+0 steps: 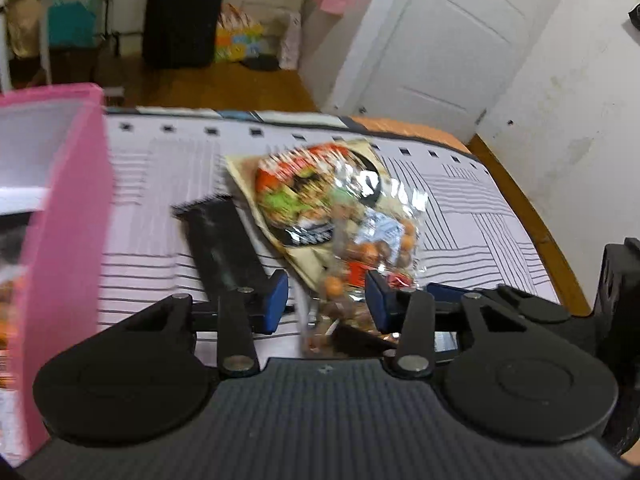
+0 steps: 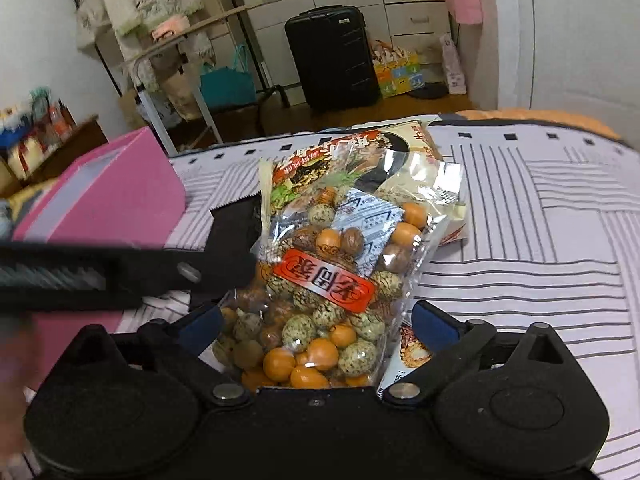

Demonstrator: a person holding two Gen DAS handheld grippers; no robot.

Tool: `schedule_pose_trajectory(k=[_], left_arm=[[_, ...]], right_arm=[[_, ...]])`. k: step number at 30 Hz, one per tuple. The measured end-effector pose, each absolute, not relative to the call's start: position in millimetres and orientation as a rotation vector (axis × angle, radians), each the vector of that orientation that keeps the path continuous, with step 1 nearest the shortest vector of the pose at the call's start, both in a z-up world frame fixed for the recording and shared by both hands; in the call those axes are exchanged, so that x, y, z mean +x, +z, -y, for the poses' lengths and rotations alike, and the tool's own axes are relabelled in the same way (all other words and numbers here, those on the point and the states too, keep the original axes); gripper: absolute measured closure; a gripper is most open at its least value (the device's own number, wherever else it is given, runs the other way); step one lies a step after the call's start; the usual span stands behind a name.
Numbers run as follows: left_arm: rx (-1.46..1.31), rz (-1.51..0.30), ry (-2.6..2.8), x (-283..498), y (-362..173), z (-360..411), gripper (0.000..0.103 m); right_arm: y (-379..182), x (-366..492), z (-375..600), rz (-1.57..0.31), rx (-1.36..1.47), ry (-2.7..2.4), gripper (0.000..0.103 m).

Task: Organize snacks
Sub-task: 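Grasp the clear coated-peanut bag with the left tool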

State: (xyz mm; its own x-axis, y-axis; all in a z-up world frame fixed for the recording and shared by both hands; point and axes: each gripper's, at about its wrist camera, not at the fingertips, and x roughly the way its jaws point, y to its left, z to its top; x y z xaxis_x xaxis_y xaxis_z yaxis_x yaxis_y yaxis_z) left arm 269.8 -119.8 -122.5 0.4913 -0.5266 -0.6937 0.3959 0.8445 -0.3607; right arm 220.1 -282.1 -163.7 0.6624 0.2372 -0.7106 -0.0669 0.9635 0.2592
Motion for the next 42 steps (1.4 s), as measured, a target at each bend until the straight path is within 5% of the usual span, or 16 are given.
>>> schedule_pose_trajectory(k=[25,42], left_arm=[[-0.27,-1.113,-0.651,292.5,-151.5,134.9,0.061],[-0.241,-1.095,-0.728,266.4,-143.4,151.6,0.067]], right_arm=[[-165.4,229.0,293.1,-0.922,0.112,0.398,0.0],[-167.6,212.2,274.0,-0.95,0.104,0.181,0.004]])
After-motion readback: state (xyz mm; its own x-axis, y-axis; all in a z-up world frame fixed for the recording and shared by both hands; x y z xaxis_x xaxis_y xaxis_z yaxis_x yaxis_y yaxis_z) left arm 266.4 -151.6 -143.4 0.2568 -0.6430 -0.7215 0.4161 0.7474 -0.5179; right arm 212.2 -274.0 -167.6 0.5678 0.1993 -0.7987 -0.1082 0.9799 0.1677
